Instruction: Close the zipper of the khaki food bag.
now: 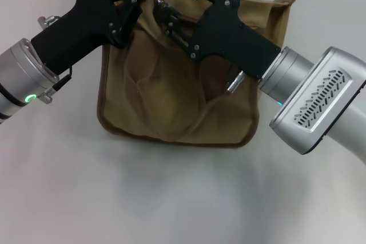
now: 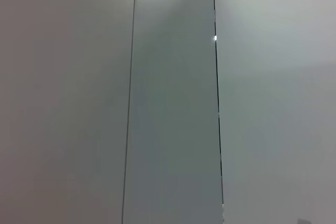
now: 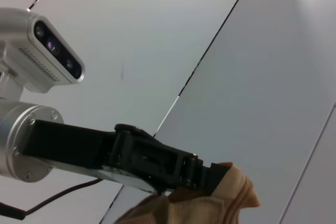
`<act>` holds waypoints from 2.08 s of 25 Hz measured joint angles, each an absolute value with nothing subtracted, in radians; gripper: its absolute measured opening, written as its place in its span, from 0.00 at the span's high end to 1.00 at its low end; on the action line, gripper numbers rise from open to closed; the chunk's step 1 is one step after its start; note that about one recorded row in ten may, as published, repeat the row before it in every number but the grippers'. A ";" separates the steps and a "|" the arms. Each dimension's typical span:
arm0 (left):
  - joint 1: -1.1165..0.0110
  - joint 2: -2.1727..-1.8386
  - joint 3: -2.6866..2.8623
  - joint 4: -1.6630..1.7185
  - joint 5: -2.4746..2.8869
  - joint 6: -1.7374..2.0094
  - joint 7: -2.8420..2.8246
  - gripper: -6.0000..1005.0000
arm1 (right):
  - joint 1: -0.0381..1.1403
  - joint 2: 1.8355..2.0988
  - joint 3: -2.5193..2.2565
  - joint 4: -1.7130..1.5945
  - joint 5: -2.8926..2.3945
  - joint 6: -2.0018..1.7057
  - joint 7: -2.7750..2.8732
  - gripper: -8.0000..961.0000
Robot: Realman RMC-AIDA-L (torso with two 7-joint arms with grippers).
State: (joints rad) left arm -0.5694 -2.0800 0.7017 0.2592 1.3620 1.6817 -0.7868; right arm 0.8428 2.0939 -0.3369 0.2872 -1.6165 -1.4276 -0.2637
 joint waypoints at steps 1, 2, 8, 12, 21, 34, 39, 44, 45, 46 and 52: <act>-0.569 -2.080 0.701 0.259 1.362 1.681 -0.787 0.94 | 0.843 2.094 -0.337 0.287 -1.616 -1.428 -0.264 0.49; -0.569 -2.080 0.699 0.259 1.362 1.681 -0.787 0.94 | 0.843 2.094 -0.337 0.287 -1.616 -1.428 -0.264 0.49; -0.568 -2.080 0.696 0.259 1.362 1.679 -0.787 0.94 | 0.833 2.094 -0.340 0.294 -1.615 -1.439 -0.264 0.49; -0.568 -2.080 0.696 0.259 1.362 1.678 -0.776 0.93 | 0.820 2.094 -0.330 0.296 -1.615 -1.440 -0.264 0.49; -0.567 -2.080 0.695 0.252 1.356 1.676 -0.764 0.93 | 0.826 2.094 -0.324 0.299 -1.615 -1.433 -0.264 0.50; -0.568 -2.080 0.695 0.250 1.352 1.677 -0.764 0.92 | 0.843 2.094 -0.333 0.300 -1.617 -1.426 -0.264 0.69; -0.568 -2.080 0.695 0.250 1.351 1.676 -0.764 0.92 | 0.853 2.094 -0.284 0.311 -1.618 -1.373 -0.264 0.69; -0.563 -2.080 0.695 0.249 1.351 1.682 -0.764 0.92 | 0.832 2.094 -0.268 0.316 -1.655 -1.399 -0.264 0.69; -0.562 -2.080 0.695 0.249 1.351 1.683 -0.764 0.92 | 0.817 2.094 -0.246 0.318 -1.689 -1.418 -0.264 0.69; -0.562 -2.080 0.695 0.248 1.350 1.683 -0.764 0.92 | 0.817 2.094 -0.246 0.318 -1.689 -1.418 -0.264 0.69; -0.561 -2.080 0.695 0.248 1.350 1.683 -0.764 0.92 | 0.818 2.094 -0.208 0.323 -1.748 -1.413 -0.264 0.69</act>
